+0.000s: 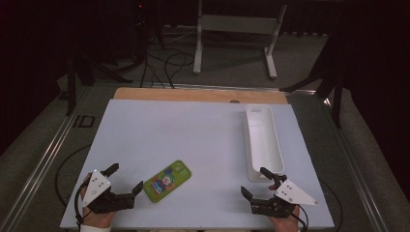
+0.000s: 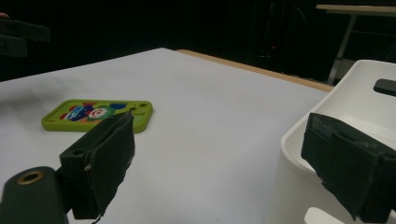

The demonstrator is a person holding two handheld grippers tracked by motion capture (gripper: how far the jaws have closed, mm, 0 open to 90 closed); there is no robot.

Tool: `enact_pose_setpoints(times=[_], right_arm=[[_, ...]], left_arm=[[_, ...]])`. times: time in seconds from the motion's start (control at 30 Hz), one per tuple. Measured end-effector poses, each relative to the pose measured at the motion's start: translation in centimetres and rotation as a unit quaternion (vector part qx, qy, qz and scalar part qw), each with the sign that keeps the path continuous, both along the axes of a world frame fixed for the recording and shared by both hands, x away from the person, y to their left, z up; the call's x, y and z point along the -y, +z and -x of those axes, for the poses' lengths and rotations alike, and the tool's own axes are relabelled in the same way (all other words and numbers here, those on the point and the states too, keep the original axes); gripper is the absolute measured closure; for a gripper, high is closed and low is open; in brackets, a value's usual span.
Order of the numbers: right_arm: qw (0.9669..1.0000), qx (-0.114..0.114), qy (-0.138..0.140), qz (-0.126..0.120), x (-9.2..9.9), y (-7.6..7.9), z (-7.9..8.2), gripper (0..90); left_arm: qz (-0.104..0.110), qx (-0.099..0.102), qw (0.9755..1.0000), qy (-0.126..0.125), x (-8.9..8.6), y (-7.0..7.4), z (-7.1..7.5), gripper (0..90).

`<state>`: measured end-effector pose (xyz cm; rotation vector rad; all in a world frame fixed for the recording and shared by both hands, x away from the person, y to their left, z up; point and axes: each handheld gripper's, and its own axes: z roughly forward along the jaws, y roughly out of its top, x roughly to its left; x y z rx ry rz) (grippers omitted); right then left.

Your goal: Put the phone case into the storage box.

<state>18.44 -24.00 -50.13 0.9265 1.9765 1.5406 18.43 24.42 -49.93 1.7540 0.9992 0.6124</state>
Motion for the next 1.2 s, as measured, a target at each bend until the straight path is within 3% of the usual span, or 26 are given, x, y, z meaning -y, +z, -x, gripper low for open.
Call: enact_pose_setpoints(times=[0.03, 0.5, 0.7, 0.9, 1.2], right_arm=[[1.0, 0.0, 0.0, 0.0, 0.0, 0.0, 0.0, 9.7], [1.0, -0.001, 0.002, -0.001, 0.1, 0.0, 0.1, 9.6], [1.0, -0.004, 0.0, -0.002, 0.1, 0.0, 0.1, 9.6], [1.0, -0.004, -0.003, -0.002, 0.3, 0.0, 0.1, 9.6], [1.0, -0.009, -0.004, -0.002, 0.1, 0.2, 0.2, 9.6]], left_arm=[[0.001, -0.012, 0.9999, -0.007, 0.0, 0.0, -0.2, 0.2], [-0.018, -0.049, 0.9985, -0.017, 0.2, 0.1, -0.7, 0.2], [-0.044, -0.078, 0.9956, -0.027, 0.7, 0.5, -1.1, 0.2], [-0.062, -0.086, 0.994, -0.028, 1.1, 1.3, -1.5, 0.2], [-0.092, -0.109, 0.9891, -0.035, 1.8, 1.9, -2.1, 0.2]])
